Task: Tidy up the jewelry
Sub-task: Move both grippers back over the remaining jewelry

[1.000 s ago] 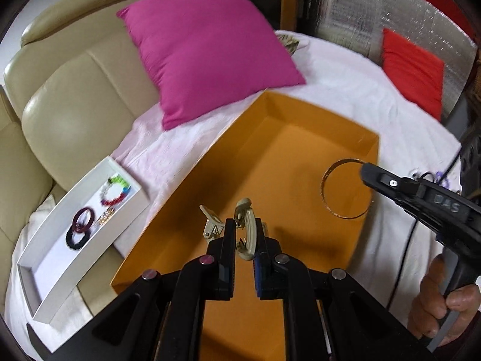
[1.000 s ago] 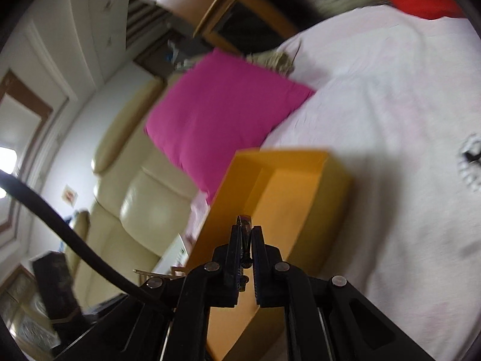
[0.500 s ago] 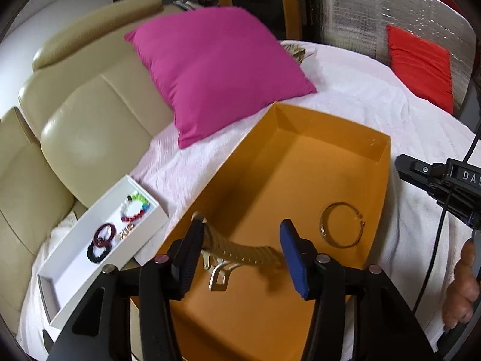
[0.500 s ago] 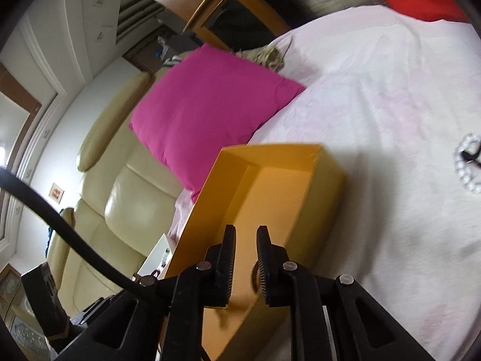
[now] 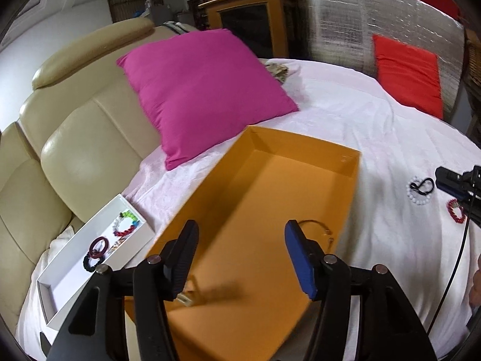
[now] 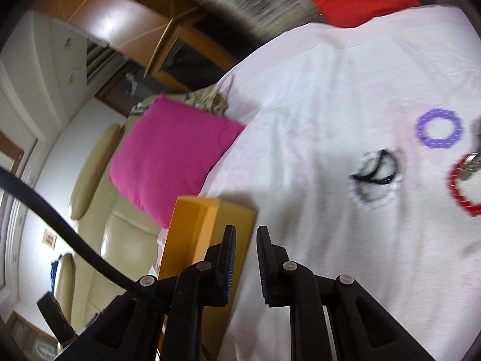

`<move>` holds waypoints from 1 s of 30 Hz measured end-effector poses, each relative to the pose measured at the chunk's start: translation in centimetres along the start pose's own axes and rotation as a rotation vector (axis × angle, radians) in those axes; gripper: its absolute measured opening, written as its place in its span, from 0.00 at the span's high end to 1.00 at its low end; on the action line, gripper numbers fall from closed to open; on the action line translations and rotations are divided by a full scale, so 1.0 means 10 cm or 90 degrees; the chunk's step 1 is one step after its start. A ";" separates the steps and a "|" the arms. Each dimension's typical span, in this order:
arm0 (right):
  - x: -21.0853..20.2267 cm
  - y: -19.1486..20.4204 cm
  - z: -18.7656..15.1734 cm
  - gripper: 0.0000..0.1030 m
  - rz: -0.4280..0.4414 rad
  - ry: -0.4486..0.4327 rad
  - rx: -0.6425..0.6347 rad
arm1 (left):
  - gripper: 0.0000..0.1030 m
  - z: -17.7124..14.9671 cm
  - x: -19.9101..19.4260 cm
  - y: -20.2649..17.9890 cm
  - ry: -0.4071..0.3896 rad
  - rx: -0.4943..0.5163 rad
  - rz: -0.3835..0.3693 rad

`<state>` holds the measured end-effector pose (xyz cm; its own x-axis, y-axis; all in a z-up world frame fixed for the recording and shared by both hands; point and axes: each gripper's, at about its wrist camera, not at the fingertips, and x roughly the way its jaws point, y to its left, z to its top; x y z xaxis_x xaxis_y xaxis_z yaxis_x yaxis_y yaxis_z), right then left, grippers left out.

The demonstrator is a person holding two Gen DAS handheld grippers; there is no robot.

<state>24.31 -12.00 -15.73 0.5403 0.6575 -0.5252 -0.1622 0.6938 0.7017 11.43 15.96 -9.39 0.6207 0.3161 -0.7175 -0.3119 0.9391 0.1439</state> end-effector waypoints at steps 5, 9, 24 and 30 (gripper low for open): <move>-0.21 -0.20 0.10 0.84 -0.009 -0.014 0.030 | 0.39 -0.02 -0.06 -0.36 0.001 0.041 -0.022; -0.33 -0.36 0.16 0.84 -0.026 -0.021 0.048 | 0.37 -0.04 -0.12 -0.63 0.001 0.072 -0.040; -1.01 -1.08 0.43 0.53 -0.066 -0.073 0.149 | 0.34 0.02 -0.25 -1.64 0.002 0.187 -0.119; -1.22 -1.53 0.52 0.53 -0.095 -0.086 0.230 | 0.33 0.22 -0.03 -2.06 0.024 0.212 -0.183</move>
<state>24.53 -32.14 -17.57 0.6436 0.4961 -0.5828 0.2129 0.6153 0.7590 19.25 -3.22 -10.59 0.6204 0.0366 -0.7834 0.1219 0.9823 0.1424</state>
